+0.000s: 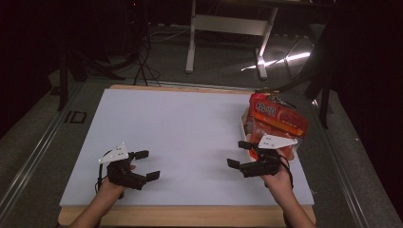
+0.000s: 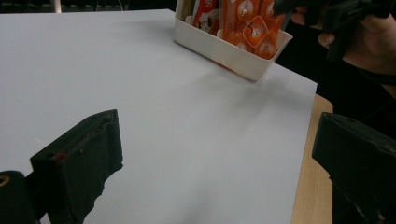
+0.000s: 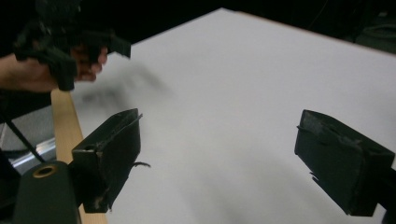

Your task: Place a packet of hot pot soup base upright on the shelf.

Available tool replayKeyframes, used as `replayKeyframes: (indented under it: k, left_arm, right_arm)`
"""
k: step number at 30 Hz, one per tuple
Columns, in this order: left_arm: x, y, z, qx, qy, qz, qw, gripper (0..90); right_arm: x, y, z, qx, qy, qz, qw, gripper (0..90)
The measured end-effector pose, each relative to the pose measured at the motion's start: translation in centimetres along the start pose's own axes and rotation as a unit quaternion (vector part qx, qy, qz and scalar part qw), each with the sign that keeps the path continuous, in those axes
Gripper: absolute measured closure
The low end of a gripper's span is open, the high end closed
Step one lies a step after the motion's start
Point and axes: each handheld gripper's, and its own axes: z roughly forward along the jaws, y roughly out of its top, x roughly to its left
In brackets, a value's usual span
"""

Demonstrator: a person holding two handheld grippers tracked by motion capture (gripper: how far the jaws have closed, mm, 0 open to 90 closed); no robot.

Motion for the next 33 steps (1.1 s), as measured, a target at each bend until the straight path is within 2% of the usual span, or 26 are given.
replayKeyframes:
  k: [6,14,23,26,33]
  left_arm:
    - [-0.1,0.0,0.1,0.002,-0.001,0.003,1.0000,2.1]
    - [-0.1,-0.1,0.1,0.001,-0.003,0.005,1.0000,2.1]
    - [-0.1,-0.2,0.1,0.004,-0.004,0.007,1.0000,2.1]
    - [-0.1,-0.2,0.2,0.004,-0.004,0.004,1.0000,2.1]
    - [-0.3,-0.3,0.4,0.006,-0.006,0.010,0.9999,2.1]
  right_arm:
    - [0.2,-1.3,1.0,0.021,-0.004,-0.007,0.9997,14.2]
    - [0.2,-2.4,1.4,0.038,-0.019,-0.021,0.9989,14.2]
    - [0.1,-3.2,0.8,0.036,-0.012,-0.009,0.9992,14.1]
    - [0.2,-3.4,0.7,0.045,-0.018,-0.022,0.9986,14.0]
    - [0.1,-3.7,0.5,0.041,-0.021,-0.021,0.9987,13.9]
